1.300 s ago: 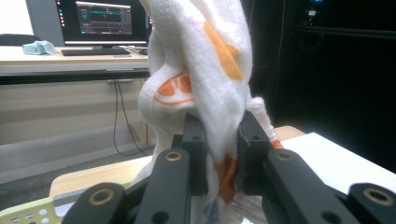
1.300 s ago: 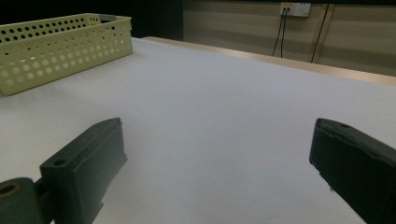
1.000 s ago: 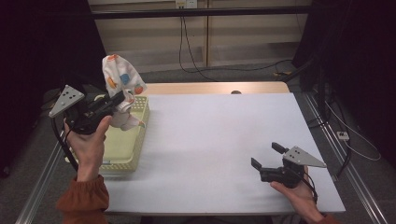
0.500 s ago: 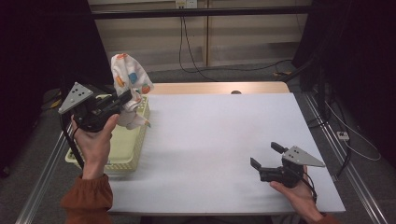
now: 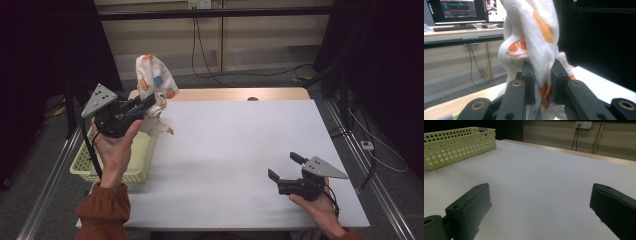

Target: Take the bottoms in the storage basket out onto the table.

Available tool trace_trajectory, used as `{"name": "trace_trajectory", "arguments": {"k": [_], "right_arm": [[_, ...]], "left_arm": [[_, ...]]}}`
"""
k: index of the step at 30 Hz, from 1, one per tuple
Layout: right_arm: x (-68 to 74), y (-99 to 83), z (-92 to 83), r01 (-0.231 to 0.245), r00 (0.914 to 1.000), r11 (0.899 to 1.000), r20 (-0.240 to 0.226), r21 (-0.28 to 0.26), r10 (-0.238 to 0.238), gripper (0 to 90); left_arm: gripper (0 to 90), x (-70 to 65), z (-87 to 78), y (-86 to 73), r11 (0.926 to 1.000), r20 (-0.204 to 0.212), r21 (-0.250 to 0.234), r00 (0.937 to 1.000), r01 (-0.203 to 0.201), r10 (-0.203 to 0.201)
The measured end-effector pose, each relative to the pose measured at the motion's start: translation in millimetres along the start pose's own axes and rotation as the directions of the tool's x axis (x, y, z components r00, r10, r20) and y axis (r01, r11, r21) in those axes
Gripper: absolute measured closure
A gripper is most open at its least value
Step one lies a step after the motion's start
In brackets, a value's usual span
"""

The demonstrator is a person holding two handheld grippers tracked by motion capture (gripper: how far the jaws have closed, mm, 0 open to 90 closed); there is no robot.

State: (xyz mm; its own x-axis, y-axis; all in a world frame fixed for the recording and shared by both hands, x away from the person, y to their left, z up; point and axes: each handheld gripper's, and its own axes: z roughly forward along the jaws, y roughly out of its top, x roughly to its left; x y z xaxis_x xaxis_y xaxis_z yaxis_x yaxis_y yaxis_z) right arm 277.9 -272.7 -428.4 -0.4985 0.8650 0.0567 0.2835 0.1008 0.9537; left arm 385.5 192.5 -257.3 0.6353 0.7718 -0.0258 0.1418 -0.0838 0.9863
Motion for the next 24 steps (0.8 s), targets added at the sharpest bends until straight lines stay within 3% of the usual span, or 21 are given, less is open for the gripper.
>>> {"name": "trace_trajectory", "arguments": {"k": [24], "right_arm": [[-0.3,0.0,0.0,-0.001,1.0000,1.000,-0.003,-0.001,0.001,3.3]], "left_arm": [[77.0,-17.1,31.4,5.5,0.9999,0.056,-0.003,0.9983,0.015,-0.015]]}}
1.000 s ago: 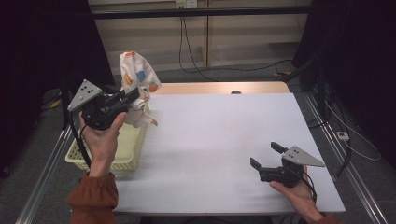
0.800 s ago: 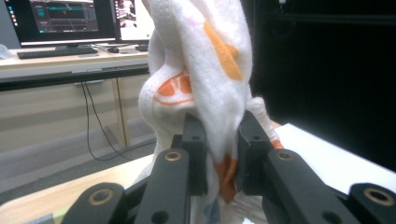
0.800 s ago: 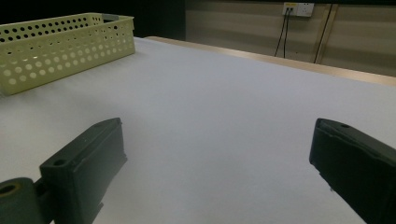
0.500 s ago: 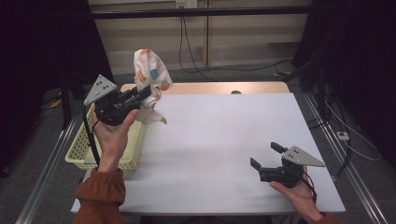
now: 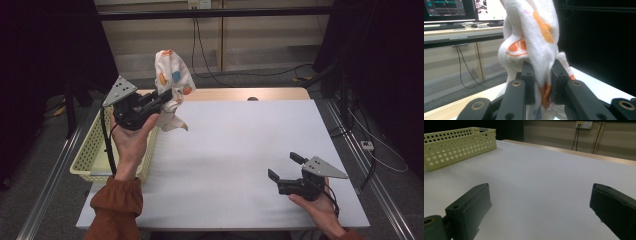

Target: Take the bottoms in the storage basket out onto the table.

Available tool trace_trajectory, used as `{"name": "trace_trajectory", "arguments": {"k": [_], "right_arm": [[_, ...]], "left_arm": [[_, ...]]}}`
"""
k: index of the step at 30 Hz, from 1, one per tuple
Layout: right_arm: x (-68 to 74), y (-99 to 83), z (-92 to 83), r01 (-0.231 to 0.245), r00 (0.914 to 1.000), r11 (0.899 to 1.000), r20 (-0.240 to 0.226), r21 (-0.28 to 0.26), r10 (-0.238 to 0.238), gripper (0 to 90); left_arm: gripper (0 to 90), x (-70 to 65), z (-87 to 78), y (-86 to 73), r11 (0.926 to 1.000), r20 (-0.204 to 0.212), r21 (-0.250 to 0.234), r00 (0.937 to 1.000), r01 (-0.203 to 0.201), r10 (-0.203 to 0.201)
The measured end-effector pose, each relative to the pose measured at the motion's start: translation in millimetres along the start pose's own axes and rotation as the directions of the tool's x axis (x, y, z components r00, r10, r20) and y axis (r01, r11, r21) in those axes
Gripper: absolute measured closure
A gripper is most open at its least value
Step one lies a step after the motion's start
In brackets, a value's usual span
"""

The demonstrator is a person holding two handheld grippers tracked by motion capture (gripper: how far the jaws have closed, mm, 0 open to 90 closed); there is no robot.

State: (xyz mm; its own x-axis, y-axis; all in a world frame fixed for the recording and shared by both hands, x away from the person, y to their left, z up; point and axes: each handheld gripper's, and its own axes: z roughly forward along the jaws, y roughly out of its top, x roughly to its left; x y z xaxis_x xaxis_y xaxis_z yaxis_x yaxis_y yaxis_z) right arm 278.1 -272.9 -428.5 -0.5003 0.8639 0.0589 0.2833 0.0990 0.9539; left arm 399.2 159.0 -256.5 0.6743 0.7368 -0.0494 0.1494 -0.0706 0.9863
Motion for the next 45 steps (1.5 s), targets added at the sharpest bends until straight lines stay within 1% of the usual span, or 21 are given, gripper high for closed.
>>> {"name": "trace_trajectory", "arguments": {"k": [2,6,10,14,18,21,22,23,24,26,28,29,30,33,37,39,40,41,42,45], "right_arm": [[0.1,0.0,-0.2,0.000,1.0000,1.000,-0.001,0.000,0.000,3.3],[0.1,0.0,-0.1,0.001,1.0000,1.000,0.000,-0.001,-0.001,3.3],[0.2,0.0,0.1,0.001,1.0000,1.000,0.000,-0.001,-0.001,3.3],[0.3,0.0,-0.2,0.000,1.0000,1.000,-0.001,-0.001,0.000,3.3],[0.2,0.0,0.0,0.001,1.0000,1.000,0.000,-0.001,-0.001,3.3],[0.1,-0.1,0.0,0.001,1.0000,1.000,0.000,0.000,-0.001,3.3],[0.0,-0.1,-0.1,0.001,1.0000,1.000,0.000,0.000,-0.001,3.3],[0.1,-0.1,-0.1,0.001,1.0000,1.000,0.000,0.000,-0.001,3.3],[0.2,-0.1,-0.1,0.001,1.0000,1.000,-0.001,-0.001,-0.001,3.3],[0.3,-0.1,-0.1,0.002,1.0000,1.000,-0.001,-0.001,-0.002,3.3],[0.3,0.0,-0.3,0.000,1.0000,1.000,-0.001,-0.001,0.000,3.3],[0.3,0.0,-0.4,0.000,1.0000,1.000,-0.001,-0.001,0.000,3.3],[0.4,0.0,-0.3,-0.002,1.0000,1.000,0.000,-0.002,0.002,3.3],[0.3,0.0,-0.3,0.001,1.0000,1.000,-0.002,-0.001,-0.001,3.3],[0.2,-0.1,-0.4,0.001,1.0000,1.000,-0.002,0.000,-0.001,3.3],[0.2,-0.1,-0.3,0.001,1.0000,1.000,-0.002,0.000,-0.001,3.2],[0.2,-0.1,-0.2,0.001,1.0000,1.000,-0.004,0.000,-0.001,3.2],[0.4,-0.1,-0.1,0.002,1.0000,1.000,-0.005,0.000,-0.002,3.1],[0.6,-0.1,-0.2,0.002,1.0000,1.000,-0.006,0.001,-0.002,3.1],[0.6,-0.1,-0.1,0.002,1.0000,1.000,-0.006,0.001,-0.002,3.1]], "left_arm": [[77.0,-1.9,2.4,0.0,0.9999,0.004,0.008,1.0000,-0.007,0.007],[76.9,-5.0,5.4,0.5,1.0000,0.013,0.002,0.9999,-0.007,0.007],[76.9,-7.1,8.9,1.9,0.9998,0.020,0.000,0.9996,-0.017,0.017],[76.9,-8.2,14.6,1.7,0.9999,0.031,0.006,0.9994,-0.013,0.013],[76.9,-9.0,21.2,0.2,1.0000,0.040,0.008,0.9992,0.000,0.000],[76.9,-10.1,25.9,-0.7,0.9997,0.050,0.011,0.9985,0.022,-0.023],[76.9,-10.8,27.7,-1.0,0.9996,0.047,0.009,0.9985,0.026,-0.027],[76.6,-11.2,29.3,-1.3,0.9997,0.039,0.010,0.9990,0.020,-0.020],[76.4,-11.7,30.9,-1.4,0.9997,0.040,0.011,0.9989,0.023,-0.024],[76.4,-12.2,34.6,-1.7,0.9987,0.059,0.004,0.9969,0.051,-0.051],[76.4,-13.9,38.4,-1.7,0.9989,0.051,0.010,0.9976,0.046,-0.046],[76.4,-14.7,40.2,-2.0,0.9989,0.053,0.004,0.9974,0.047,-0.047],[76.4,-14.8,41.8,-2.2,0.9991,0.056,0.008,0.9976,0.042,-0.042],[76.4,-16.1,47.7,-3.4,0.9988,0.059,0.016,0.9971,0.047,-0.047],[76.4,-19.2,55.5,-5.8,0.9988,0.058,0.036,0.9976,0.035,-0.037],[76.4,-21.4,58.8,-6.9,0.9989,0.050,0.040,0.9984,0.024,-0.026],[76.3,-22.6,60.3,-7.5,0.9990,0.052,0.036,0.9983,0.025,-0.027],[76.3,-22.6,61.6,-7.8,0.9989,0.062,0.042,0.9977,0.022,-0.025],[76.3,-23.2,63.4,-8.3,0.9987,0.072,0.040,0.9968,0.031,-0.034],[76.3,-25.3,69.2,-9.3,0.9982,0.075,0.055,0.9968,0.024,-0.028]]}}
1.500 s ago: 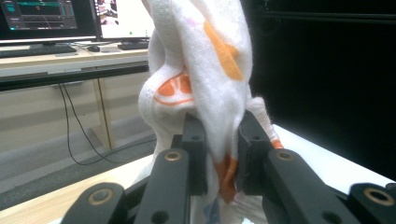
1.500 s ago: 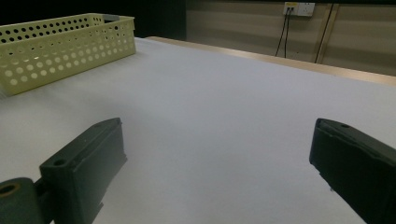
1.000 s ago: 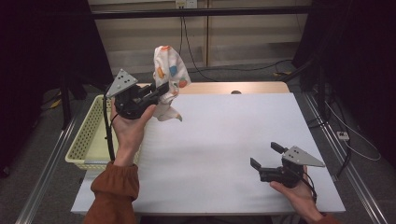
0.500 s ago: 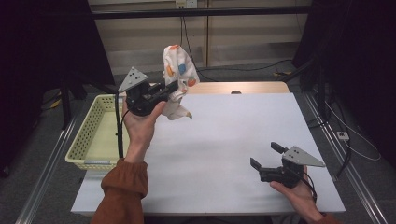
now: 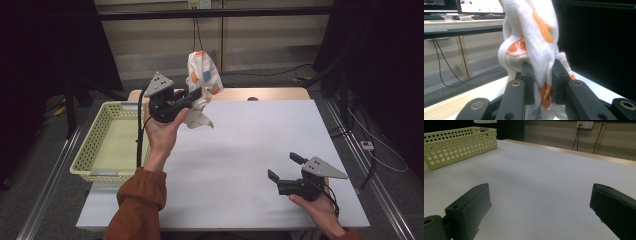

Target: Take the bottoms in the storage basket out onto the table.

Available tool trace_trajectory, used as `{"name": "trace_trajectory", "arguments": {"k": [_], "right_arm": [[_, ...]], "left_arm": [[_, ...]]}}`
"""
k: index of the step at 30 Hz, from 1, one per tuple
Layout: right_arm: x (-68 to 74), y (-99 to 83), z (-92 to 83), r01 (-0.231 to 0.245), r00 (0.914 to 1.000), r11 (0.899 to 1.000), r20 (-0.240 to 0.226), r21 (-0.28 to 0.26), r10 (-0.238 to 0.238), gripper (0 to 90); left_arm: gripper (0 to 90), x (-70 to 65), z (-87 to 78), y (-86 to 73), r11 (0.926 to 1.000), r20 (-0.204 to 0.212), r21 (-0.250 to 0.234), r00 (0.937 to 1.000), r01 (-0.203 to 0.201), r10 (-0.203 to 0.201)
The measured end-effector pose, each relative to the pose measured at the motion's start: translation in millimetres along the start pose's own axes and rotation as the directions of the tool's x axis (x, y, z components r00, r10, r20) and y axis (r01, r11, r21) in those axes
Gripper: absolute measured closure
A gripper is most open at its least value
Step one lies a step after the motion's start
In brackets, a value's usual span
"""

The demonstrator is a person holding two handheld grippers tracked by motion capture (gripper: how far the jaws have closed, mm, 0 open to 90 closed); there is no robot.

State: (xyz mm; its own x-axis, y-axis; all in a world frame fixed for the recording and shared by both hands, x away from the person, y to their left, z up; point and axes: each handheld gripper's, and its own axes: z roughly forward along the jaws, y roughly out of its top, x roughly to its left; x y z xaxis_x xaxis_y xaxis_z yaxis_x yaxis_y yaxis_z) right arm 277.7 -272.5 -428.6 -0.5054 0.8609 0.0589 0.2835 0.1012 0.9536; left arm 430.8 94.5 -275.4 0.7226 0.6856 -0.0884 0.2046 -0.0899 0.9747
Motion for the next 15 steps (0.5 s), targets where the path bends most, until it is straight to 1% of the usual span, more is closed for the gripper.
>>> {"name": "trace_trajectory", "arguments": {"k": [4,10,15], "right_arm": [[0.0,0.0,-0.3,0.000,1.0000,1.000,-0.002,-0.001,0.000,3.1],[-0.4,0.0,-0.3,-0.003,1.0000,1.000,-0.004,-0.003,0.003,2.7],[-0.4,0.0,-0.1,-0.005,1.0000,1.000,-0.003,-0.001,0.005,2.6]], "left_arm": [[76.3,-2.4,9.0,-2.6,0.9996,0.000,0.026,0.9999,-0.014,0.014],[76.3,0.4,20.6,-6.1,0.9982,-0.002,0.058,0.9999,0.010,-0.010],[76.3,-0.1,28.5,-6.8,0.9972,-0.006,0.075,1.0000,0.002,-0.001]]}}
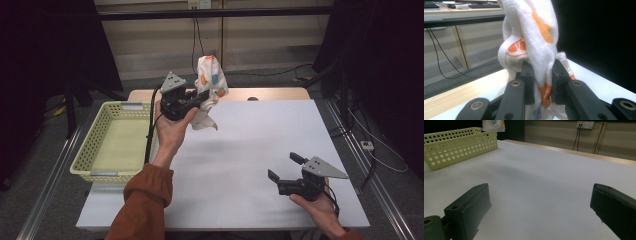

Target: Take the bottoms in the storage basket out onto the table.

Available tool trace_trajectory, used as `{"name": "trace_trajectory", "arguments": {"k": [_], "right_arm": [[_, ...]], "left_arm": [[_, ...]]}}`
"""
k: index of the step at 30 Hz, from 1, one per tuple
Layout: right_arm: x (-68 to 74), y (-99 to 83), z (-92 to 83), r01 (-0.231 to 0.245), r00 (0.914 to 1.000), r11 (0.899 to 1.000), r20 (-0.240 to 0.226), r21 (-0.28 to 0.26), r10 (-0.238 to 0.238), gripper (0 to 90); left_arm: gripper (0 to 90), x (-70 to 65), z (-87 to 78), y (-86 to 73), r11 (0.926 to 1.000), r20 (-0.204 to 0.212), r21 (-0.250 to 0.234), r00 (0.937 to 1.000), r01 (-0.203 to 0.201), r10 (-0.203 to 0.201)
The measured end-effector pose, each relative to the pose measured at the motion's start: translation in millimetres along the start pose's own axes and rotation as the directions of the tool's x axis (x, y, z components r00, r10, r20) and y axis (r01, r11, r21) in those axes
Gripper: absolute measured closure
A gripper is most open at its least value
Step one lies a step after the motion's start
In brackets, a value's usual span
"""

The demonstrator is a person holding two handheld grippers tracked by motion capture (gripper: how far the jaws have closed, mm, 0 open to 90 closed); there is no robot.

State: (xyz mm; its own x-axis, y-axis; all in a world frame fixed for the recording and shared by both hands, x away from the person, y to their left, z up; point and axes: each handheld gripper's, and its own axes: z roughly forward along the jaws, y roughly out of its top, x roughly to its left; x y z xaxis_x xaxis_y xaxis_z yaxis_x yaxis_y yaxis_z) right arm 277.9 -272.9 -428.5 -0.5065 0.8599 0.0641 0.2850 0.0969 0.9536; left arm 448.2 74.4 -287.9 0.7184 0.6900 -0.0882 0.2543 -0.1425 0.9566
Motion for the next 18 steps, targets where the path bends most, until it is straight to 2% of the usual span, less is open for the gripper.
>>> {"name": "trace_trajectory", "arguments": {"k": [5,18], "right_arm": [[0.0,0.0,0.1,0.001,1.0000,1.000,0.000,0.000,-0.001,2.6],[-0.1,-0.1,-0.7,0.002,1.0000,1.000,-0.001,-0.001,-0.002,2.6]], "left_arm": [[76.3,-5.1,6.3,0.9,0.9996,0.002,0.015,0.9997,-0.023,0.023],[76.3,-12.2,20.8,-7.6,0.9979,0.026,0.049,0.9989,-0.041,0.040]]}}
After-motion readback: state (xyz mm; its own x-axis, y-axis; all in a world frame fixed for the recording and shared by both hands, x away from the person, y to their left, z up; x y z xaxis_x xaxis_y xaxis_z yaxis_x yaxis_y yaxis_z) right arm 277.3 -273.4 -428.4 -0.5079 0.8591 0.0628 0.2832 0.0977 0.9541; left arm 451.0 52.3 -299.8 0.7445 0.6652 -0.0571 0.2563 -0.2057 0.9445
